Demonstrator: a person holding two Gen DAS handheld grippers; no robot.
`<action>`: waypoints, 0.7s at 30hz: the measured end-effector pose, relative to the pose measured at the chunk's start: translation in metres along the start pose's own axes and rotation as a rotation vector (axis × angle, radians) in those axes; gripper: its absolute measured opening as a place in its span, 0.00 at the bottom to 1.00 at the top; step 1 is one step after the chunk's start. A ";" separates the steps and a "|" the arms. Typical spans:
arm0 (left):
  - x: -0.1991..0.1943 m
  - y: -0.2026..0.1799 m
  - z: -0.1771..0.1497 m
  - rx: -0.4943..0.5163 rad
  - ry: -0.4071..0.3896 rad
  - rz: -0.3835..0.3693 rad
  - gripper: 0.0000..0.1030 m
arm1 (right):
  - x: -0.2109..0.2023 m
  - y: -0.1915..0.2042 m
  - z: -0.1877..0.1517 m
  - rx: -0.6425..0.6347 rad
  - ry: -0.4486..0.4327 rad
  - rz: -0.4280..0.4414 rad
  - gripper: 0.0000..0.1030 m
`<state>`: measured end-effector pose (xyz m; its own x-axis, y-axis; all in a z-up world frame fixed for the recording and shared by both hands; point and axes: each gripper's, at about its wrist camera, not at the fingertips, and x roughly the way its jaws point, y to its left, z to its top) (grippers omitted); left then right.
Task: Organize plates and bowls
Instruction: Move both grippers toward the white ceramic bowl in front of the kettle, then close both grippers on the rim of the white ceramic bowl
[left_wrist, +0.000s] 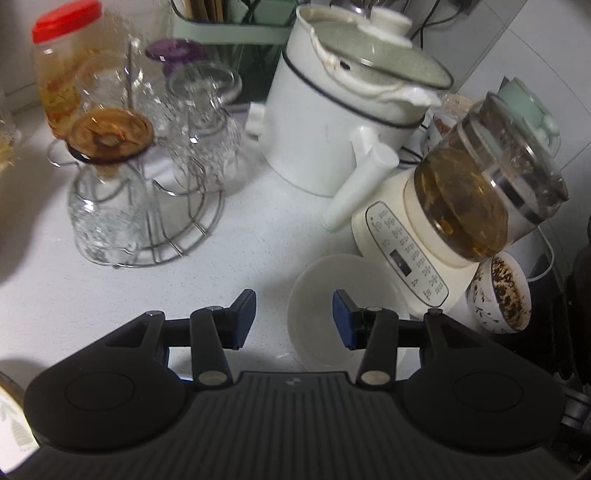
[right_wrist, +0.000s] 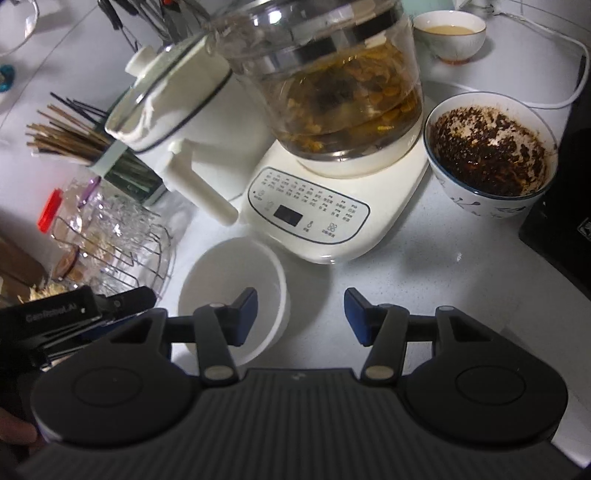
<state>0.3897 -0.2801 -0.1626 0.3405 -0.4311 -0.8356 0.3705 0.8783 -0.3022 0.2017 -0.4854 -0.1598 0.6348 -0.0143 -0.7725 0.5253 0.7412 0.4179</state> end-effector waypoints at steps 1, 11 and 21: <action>0.005 0.001 -0.001 -0.003 0.006 -0.003 0.50 | 0.004 0.000 -0.001 -0.011 0.003 0.004 0.53; 0.033 0.004 0.000 0.018 -0.012 0.019 0.26 | 0.039 0.014 -0.001 -0.063 0.035 0.061 0.30; 0.037 0.006 -0.005 0.026 -0.023 -0.010 0.08 | 0.060 0.014 -0.006 -0.081 0.054 0.072 0.12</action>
<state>0.4003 -0.2900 -0.1973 0.3562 -0.4448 -0.8218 0.3959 0.8684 -0.2985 0.2435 -0.4722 -0.2033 0.6366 0.0761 -0.7675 0.4300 0.7910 0.4352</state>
